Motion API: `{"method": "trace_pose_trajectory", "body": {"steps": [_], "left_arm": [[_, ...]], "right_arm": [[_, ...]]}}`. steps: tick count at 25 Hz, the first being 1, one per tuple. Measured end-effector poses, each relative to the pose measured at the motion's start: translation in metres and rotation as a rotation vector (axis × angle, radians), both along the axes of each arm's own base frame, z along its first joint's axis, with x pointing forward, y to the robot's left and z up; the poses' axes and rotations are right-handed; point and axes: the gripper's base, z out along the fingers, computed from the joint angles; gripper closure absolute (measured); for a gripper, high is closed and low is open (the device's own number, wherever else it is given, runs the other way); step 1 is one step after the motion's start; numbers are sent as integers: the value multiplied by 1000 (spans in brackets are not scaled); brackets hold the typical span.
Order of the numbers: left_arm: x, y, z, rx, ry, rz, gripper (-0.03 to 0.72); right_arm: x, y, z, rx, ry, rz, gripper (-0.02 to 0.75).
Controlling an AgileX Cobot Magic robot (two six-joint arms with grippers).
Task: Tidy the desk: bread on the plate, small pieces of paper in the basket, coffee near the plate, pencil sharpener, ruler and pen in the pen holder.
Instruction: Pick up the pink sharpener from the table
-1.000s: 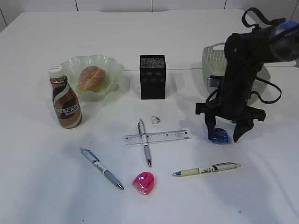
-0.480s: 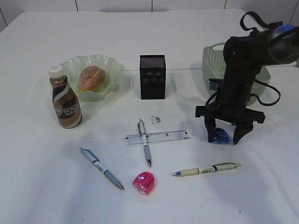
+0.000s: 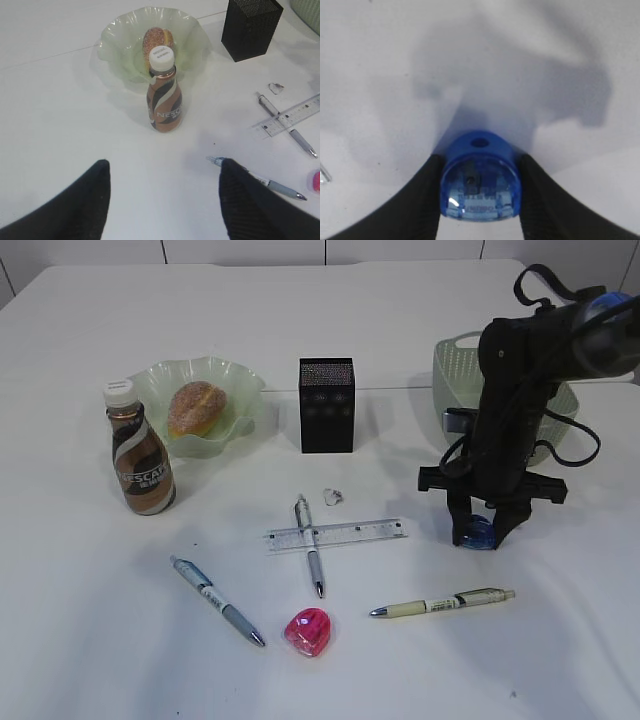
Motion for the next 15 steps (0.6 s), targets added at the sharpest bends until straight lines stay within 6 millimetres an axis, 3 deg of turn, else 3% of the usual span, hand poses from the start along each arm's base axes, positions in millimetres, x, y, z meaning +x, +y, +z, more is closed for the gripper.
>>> {"method": "trace_pose_trajectory", "body": {"steps": [15], "left_arm": [[0, 0, 0, 2, 0, 0, 214]], "right_arm": [[-5, -1, 7, -2, 83, 118, 402]]}}
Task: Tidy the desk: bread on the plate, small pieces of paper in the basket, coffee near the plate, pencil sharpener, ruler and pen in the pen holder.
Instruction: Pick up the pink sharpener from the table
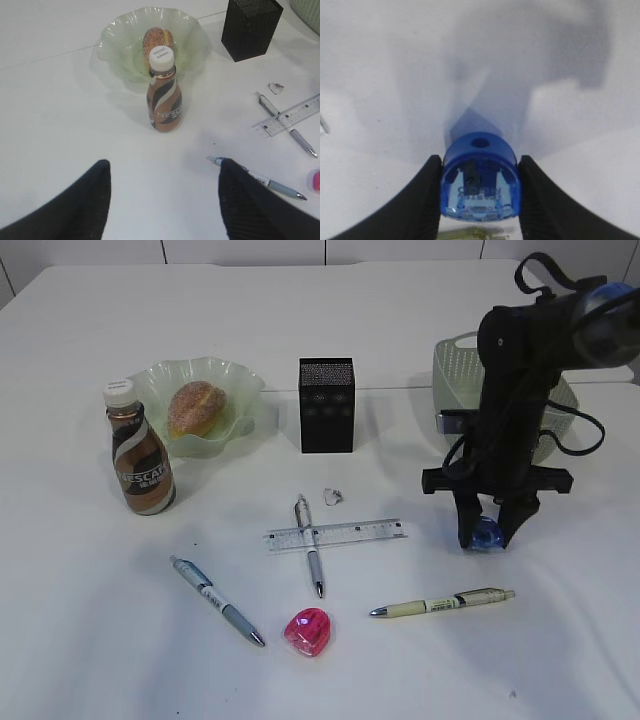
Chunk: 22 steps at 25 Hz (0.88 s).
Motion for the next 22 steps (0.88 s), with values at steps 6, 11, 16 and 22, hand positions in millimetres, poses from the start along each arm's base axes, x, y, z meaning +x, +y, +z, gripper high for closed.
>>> {"method": "trace_pose_trajectory", "body": {"steps": [6, 11, 16, 22], "left_arm": [[0, 0, 0, 0, 0, 0, 214], [0, 0, 0, 0, 0, 0, 214], [0, 0, 0, 0, 0, 0, 214], [0, 0, 0, 0, 0, 0, 214]], "right_arm": [[22, 6, 30, 48, -114, 68, 402], [35, 22, 57, 103, -213, 125, 402], [45, 41, 89, 139, -324, 188, 403], [54, 47, 123, 174, -441, 210, 403]]}}
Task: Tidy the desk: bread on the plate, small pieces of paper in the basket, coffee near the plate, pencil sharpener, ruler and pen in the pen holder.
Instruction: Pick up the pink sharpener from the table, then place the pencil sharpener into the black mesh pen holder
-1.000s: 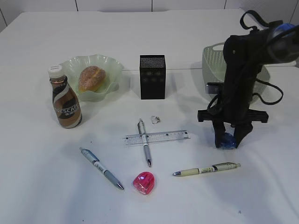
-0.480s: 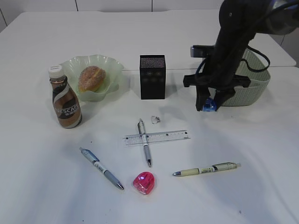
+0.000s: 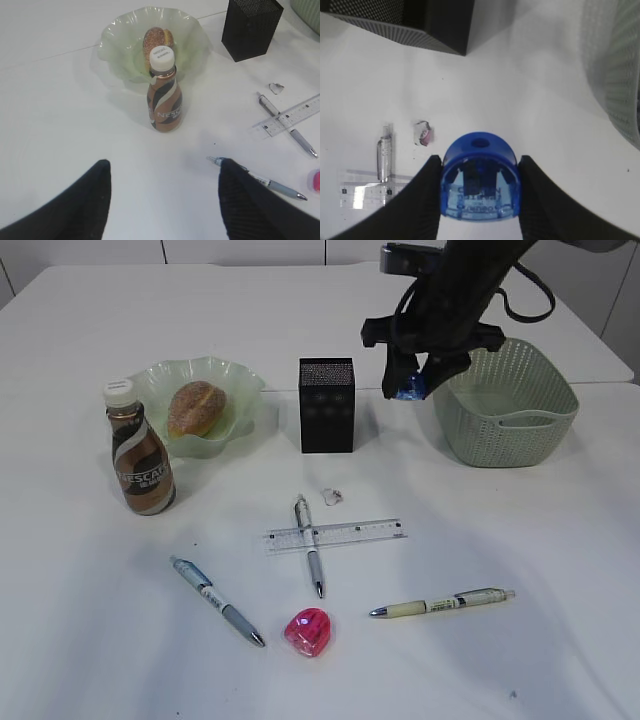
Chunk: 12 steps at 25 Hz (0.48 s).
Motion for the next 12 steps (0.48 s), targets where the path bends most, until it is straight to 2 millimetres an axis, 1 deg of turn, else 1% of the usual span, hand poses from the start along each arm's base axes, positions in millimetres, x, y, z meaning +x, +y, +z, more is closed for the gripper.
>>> {"method": "trace_pose_trajectory", "body": {"steps": [5, 7, 10, 11, 12], "left_arm": [[0, 0, 0, 0, 0, 0, 214], [0, 0, 0, 0, 0, 0, 214], [0, 0, 0, 0, 0, 0, 214], [0, 0, 0, 0, 0, 0, 214], [0, 0, 0, 0, 0, 0, 214]], "right_arm": [[8, 8, 10, 77, -111, 54, 403], [14, 10, 14, 82, -203, 93, 403], [17, 10, 16, 82, -250, 105, 403], [25, 11, 18, 78, -348, 130, 403], [29, 12, 18, 78, -385, 137, 403]]}}
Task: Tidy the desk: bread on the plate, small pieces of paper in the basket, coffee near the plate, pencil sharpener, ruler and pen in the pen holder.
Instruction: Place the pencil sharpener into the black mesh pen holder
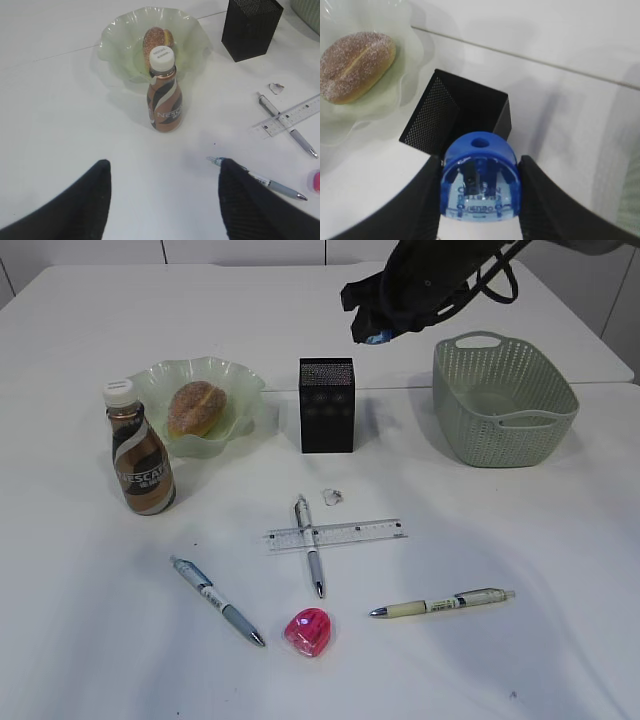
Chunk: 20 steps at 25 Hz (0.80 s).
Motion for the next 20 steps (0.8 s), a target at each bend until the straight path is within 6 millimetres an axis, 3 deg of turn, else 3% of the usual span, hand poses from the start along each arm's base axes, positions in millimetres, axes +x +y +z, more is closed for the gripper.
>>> {"method": "trace_pose_trajectory", "body": {"steps": [9, 13, 20], "left_arm": [[0, 0, 0, 9, -2, 0, 214], [0, 1, 0, 21, -5, 0, 214], [0, 2, 0, 31, -7, 1, 214]], "right_arm": [[16, 8, -14, -32, -148, 71, 403], [24, 28, -27, -37, -253, 101, 403], [29, 36, -52, -40, -241, 104, 403]]}}
